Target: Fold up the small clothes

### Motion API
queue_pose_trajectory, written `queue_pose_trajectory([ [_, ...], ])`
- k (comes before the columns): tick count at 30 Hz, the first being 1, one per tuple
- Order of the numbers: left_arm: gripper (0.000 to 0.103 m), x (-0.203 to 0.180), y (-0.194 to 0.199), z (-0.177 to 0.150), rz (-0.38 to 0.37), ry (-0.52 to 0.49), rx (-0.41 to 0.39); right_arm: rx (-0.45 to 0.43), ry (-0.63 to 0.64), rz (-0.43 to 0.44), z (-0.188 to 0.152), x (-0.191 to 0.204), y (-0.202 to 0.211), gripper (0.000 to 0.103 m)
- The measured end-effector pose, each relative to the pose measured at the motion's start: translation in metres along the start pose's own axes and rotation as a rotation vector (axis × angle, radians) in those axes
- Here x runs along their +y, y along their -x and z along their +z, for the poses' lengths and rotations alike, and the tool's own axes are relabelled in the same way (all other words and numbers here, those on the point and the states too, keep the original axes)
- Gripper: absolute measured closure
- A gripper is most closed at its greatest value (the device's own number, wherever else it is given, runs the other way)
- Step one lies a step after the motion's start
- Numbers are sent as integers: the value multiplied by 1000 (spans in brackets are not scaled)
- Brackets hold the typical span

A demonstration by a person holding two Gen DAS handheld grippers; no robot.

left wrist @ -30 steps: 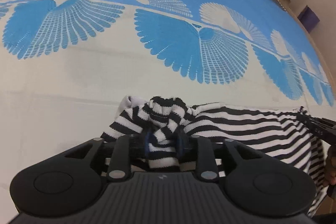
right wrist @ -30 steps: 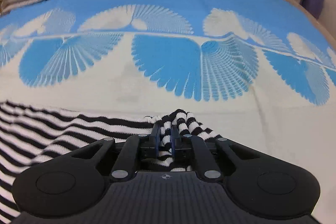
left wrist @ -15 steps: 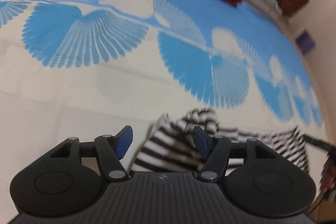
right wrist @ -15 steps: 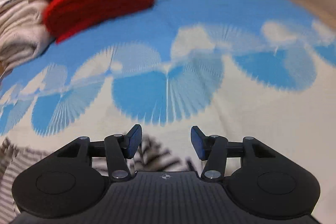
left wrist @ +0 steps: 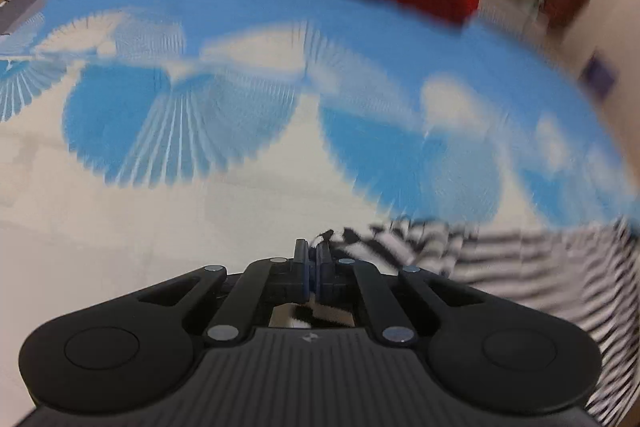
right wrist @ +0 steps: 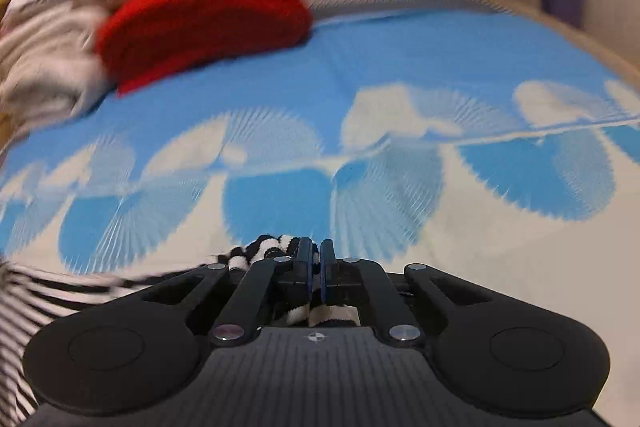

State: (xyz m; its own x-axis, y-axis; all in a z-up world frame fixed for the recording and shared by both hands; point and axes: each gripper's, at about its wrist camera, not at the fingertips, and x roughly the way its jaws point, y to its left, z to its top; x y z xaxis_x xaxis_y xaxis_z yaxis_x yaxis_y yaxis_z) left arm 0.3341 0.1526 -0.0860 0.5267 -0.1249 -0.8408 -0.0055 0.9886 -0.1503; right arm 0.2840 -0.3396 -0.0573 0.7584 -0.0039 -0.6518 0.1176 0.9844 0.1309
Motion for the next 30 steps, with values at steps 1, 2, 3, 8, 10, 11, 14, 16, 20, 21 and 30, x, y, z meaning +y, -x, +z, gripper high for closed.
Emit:
queue_pose_trajectory([
  [1, 101, -3, -11, -5, 42, -28, 62, 9, 9, -23, -1, 2, -5, 101],
  [2, 101, -5, -20, -10, 67, -56, 117, 33, 21, -37, -4, 4, -12, 101],
  [3, 101, -6, -22, -13, 69, -72, 134, 81, 44, -59, -9, 7, -23, 100],
  [8, 87, -3, 6, -11, 39, -65, 90, 270, 102, -126, -32, 14, -50, 80],
  [10, 72, 1, 22, -11, 33, -56, 68, 237, 55, -122, -27, 7, -36, 73],
  [11, 72, 3, 31, -14, 23, -51, 59, 224, 14, -107, -24, 2, -26, 71],
  [14, 72, 10, 55, -20, -21, -14, 49, 190, -82, -52, -20, -20, 13, 71],
  [16, 72, 19, 72, -32, -49, 38, 66, 173, -110, -43, -22, -31, 40, 67],
  [20, 72, 35, 110, -55, -80, 132, 96, 218, -211, 34, -39, -58, 92, 61],
  [21, 72, 37, 121, -63, -99, 142, 90, 235, -226, 55, -46, -61, 101, 60],
  [30, 65, 43, 86, -129, -25, 178, 273, 353, -253, 16, -101, -68, 122, 55],
])
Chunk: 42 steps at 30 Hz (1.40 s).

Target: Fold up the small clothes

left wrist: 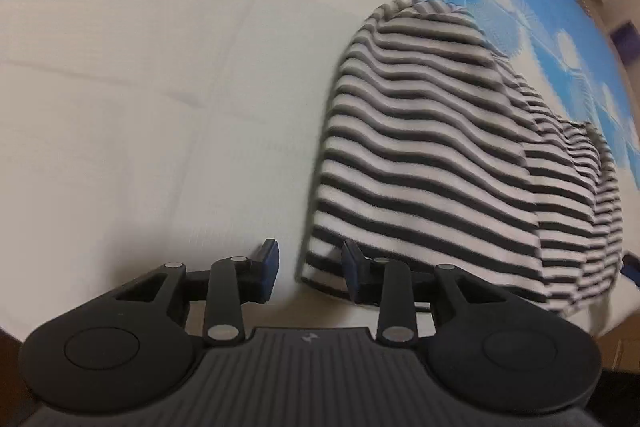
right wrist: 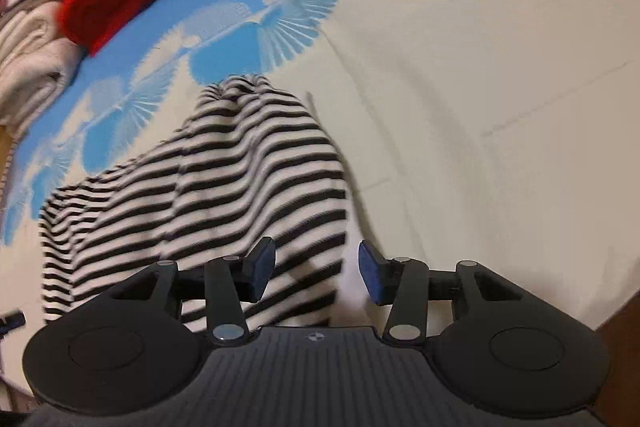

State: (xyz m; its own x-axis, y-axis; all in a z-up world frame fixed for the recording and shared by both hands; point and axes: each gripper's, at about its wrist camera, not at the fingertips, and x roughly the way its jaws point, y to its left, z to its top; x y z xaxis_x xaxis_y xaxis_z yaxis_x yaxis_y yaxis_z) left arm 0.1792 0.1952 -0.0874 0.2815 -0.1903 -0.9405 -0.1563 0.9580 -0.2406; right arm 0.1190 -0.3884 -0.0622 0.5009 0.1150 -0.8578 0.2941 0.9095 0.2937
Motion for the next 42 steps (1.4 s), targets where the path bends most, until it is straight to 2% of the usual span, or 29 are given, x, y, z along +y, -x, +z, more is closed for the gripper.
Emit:
queue_pose_trajectory([
  [2, 63, -4, -3, 5, 0, -22, -15, 29, 19, -28, -2, -1, -8, 55],
  [4, 62, -3, -8, 6, -7, -1, 7, 96, 10, -28, -5, -6, -20, 55],
  [6, 62, -1, -12, 6, -13, 19, 29, 143, 28, -24, -8, -5, -29, 55],
  [8, 65, -3, -12, 6, -34, -7, 26, 156, 58, -32, -12, -2, -34, 55],
  [9, 83, -5, -12, 4, -62, -25, 32, 162, 63, -24, -12, -2, -35, 56],
  [10, 102, -6, -12, 4, -91, -44, 36, 161, 60, -11, -12, -2, -35, 68],
  [11, 102, -8, -8, 3, -99, -67, 20, 155, 53, 8, -10, -3, -34, 84],
  [12, 102, -9, 0, 4, -90, -81, -28, 137, 49, 26, -9, -3, -30, 89],
  [14, 103, 4, 24, 7, -85, -9, -157, 67, 19, 90, -3, -8, -14, 93],
  [15, 103, 14, 38, 8, -101, 44, -222, 9, -16, 127, 0, -13, -1, 93],
  [16, 103, 20, 46, 7, -105, 67, -252, -47, -54, 166, 3, -19, 11, 94],
  [17, 103, 23, 49, 6, -92, 70, -255, -100, -72, 190, 5, -23, 22, 94],
  [19, 102, 21, 37, 2, -42, 15, -176, -141, -29, 178, 5, -23, 31, 94],
  [21, 102, 16, 18, -3, 19, -57, -61, -56, 36, 113, 1, -20, 16, 94],
  [22, 102, 15, 11, -6, 36, -78, -23, 31, 80, 52, -5, -18, 1, 95],
  [24, 102, 11, 3, -10, 52, -121, 25, 154, 117, -5, -14, -20, -19, 95],
  [26, 102, 7, 5, -11, 56, -152, 29, 167, 171, -22, -16, -16, -23, 94],
  [28, 98, 5, 9, -11, 69, -159, 18, 151, 158, -12, -13, -17, -20, 93],
  [30, 95, -2, 21, -12, 83, -179, -58, 126, 129, -23, -12, -20, -14, 90],
  [31, 89, -4, 28, -8, 71, -187, -100, 101, 123, -42, -12, -21, -8, 90],
  [33, 84, -8, 41, -5, -13, -184, -169, 37, 129, -74, -9, -21, -1, 89],
  [35, 84, -17, 46, -7, -103, -192, -184, -77, 177, -78, -7, -10, 14, 85],
  [37, 82, -33, 39, -7, -167, -229, -160, -171, 247, -22, -6, 3, 26, 84],
  [38, 80, -41, 34, -8, -188, -255, -134, -177, 257, 14, -7, 7, 28, 84],
  [40, 73, -55, 18, -13, -179, -297, -84, -123, 259, 73, -9, 13, 20, 81],
  [42, 69, -65, -2, -13, -89, -326, -13, -19, 281, 54, -13, 21, 1, 78],
])
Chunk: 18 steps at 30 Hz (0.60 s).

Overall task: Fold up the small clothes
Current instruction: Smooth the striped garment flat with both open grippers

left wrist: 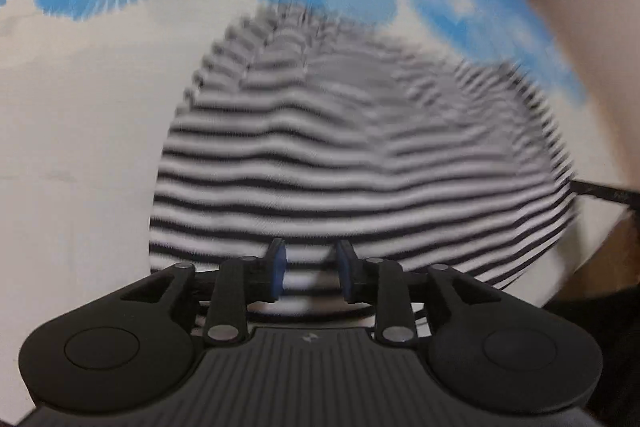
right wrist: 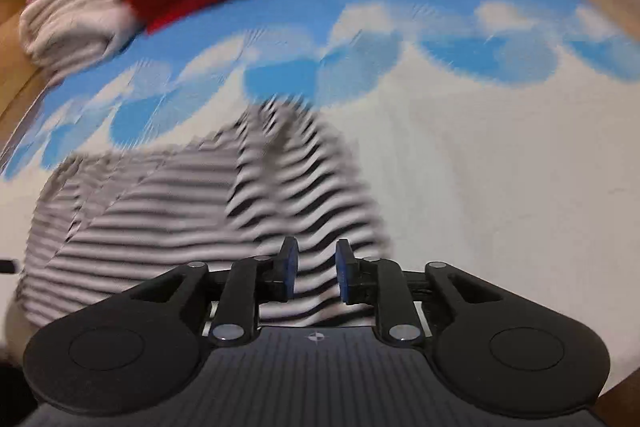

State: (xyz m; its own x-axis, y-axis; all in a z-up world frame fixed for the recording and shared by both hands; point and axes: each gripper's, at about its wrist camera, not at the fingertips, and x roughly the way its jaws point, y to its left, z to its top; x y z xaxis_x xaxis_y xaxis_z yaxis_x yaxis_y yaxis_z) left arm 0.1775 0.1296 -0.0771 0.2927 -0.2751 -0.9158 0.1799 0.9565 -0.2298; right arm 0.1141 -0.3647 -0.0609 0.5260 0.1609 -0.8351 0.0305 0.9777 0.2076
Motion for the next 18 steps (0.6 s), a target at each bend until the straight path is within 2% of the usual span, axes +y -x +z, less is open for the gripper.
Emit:
queue_pose_trajectory([
  [2, 69, -8, -13, 0, 67, -10, 52, 126, 65, -129, -6, 7, -25, 77],
  [3, 69, -11, -12, 4, 85, 3, 45, 180, 96, -214, -9, 8, -36, 77],
  [5, 69, -17, -3, 12, 125, 36, -19, 152, 83, -250, -2, 9, -36, 77],
  [8, 65, -28, 13, 24, 165, 66, -150, -36, 41, -214, 13, 17, -13, 77],
  [11, 63, -38, 14, 40, 155, 104, -214, -182, 39, -110, 29, 39, 2, 75],
  [13, 63, -42, 8, 49, 139, 135, -214, -201, 57, -24, 33, 54, 2, 70],
  [15, 63, -45, 1, 57, 145, 154, -201, -176, 86, 33, 37, 74, -10, 70],
  [18, 63, -49, -13, 64, 181, 173, -178, -107, 154, 55, 41, 107, -36, 70],
])
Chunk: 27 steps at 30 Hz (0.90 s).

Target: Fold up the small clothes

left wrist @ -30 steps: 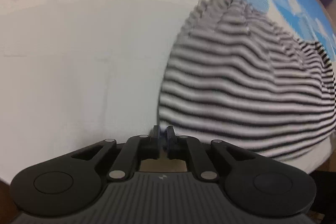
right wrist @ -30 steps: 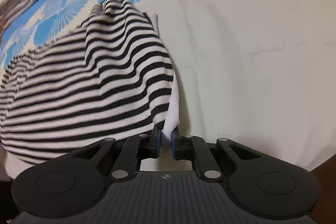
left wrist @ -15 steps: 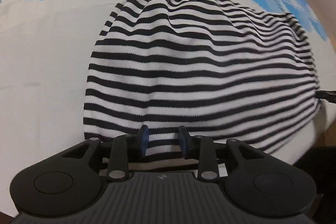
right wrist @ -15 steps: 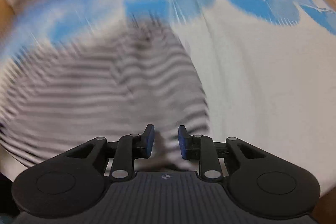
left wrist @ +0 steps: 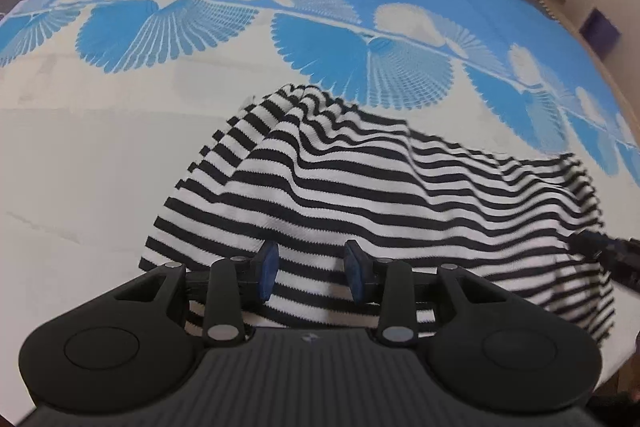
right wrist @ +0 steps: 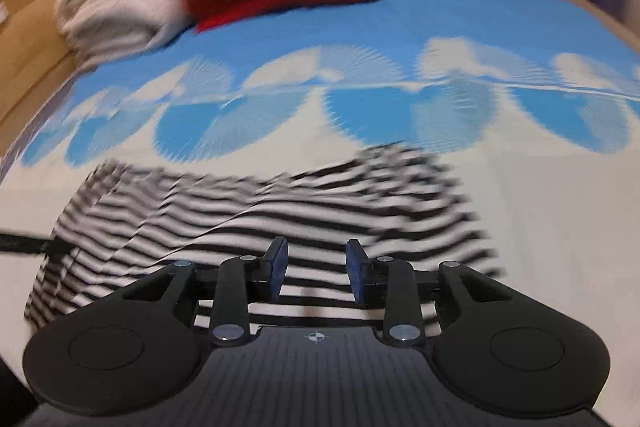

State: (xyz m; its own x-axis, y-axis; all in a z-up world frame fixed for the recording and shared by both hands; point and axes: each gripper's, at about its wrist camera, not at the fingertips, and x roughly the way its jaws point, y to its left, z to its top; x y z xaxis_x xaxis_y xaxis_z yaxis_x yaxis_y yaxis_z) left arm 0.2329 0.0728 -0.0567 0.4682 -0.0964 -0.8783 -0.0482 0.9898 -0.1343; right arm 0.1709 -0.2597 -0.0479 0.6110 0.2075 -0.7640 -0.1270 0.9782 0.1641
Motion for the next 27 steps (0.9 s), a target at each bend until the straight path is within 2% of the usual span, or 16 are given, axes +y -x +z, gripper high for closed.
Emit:
queue_pose_trajectory([
  [3, 63, 2, -18, 0, 32, 29, 32, 100, 70, -39, -1, 20, -31, 70],
  [6, 63, 10, -34, 6, 34, 89, 64, 175, 78, -114, 0, 23, -59, 70],
  [11, 63, 20, -41, 11, 22, 148, 80, 177, 39, -156, 8, 17, -74, 67],
  [15, 63, 17, -30, 13, -2, 133, 41, 177, 47, -163, 11, 14, -81, 63],
  [18, 63, 6, -11, 15, -45, 74, -23, 132, 49, -193, 14, 12, -68, 62],
  [20, 63, -8, -1, 13, -80, 2, -53, 46, 33, -221, 17, 7, -49, 62],
  [23, 54, -37, 6, 5, -151, -137, -60, -25, -36, -230, 18, -10, -24, 62],
  [25, 51, -57, 4, -2, -177, -228, -37, -8, -75, -262, 16, -25, -19, 61],
  [27, 51, -74, -4, -12, -190, -297, 5, 52, -122, -302, 11, -41, -22, 61],
])
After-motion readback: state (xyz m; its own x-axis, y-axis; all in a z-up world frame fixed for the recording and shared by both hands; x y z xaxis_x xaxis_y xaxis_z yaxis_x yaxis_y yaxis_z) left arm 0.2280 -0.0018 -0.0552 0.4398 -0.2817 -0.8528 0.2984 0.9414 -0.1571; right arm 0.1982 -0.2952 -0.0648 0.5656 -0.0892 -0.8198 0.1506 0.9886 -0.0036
